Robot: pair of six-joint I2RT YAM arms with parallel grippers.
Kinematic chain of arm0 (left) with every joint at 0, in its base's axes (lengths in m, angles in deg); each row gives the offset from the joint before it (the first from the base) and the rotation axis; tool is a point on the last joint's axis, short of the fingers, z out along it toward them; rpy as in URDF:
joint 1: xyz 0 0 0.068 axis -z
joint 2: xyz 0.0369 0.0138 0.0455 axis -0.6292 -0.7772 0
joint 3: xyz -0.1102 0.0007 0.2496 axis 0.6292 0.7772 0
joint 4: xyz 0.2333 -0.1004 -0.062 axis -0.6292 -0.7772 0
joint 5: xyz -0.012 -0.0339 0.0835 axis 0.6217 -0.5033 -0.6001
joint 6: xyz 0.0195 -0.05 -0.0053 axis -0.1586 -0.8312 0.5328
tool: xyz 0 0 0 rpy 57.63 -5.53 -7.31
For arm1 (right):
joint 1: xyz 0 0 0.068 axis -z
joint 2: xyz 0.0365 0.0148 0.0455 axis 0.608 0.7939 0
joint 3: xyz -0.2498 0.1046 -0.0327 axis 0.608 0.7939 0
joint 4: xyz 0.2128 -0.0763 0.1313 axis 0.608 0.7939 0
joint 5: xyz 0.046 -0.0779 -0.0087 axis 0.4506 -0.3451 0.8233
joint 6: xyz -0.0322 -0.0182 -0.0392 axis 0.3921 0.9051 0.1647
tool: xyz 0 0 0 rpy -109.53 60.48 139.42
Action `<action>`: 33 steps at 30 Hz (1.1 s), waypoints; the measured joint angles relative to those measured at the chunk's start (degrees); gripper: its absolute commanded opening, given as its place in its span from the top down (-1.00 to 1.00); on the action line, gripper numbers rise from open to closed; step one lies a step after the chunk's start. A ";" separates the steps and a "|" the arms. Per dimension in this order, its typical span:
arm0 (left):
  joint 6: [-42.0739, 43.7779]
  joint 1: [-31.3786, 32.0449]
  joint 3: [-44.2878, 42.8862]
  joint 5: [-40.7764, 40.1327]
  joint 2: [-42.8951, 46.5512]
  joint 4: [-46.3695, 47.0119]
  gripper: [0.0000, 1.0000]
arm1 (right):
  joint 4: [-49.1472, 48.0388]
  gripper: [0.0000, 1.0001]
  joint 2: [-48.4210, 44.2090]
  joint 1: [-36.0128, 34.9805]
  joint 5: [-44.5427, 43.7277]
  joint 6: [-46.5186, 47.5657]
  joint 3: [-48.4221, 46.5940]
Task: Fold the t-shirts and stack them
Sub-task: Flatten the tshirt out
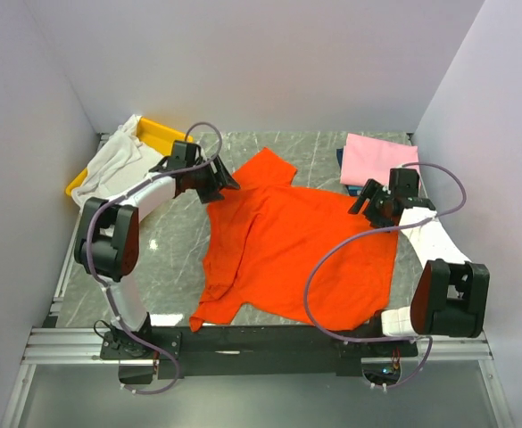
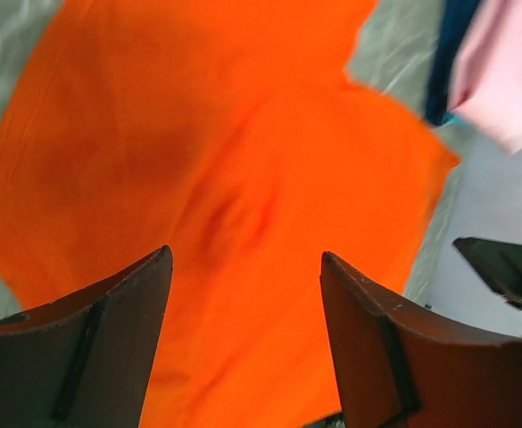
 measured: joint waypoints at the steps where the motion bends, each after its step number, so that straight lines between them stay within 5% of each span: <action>1: 0.00 0.07 0.52 0.17 -0.33 -0.70 -0.45 | -0.04 -0.64 0.24 0.00 0.39 -0.20 0.00; 14: 3.76 0.35 2.01 -2.97 -7.13 -6.21 -0.47 | -0.13 -0.61 7.78 0.00 2.25 -1.90 0.02; 33: 13.66 -4.48 -13.18 -8.96 -16.15 -10.47 -0.47 | -0.81 -0.57 20.59 -0.02 2.03 -3.41 -6.08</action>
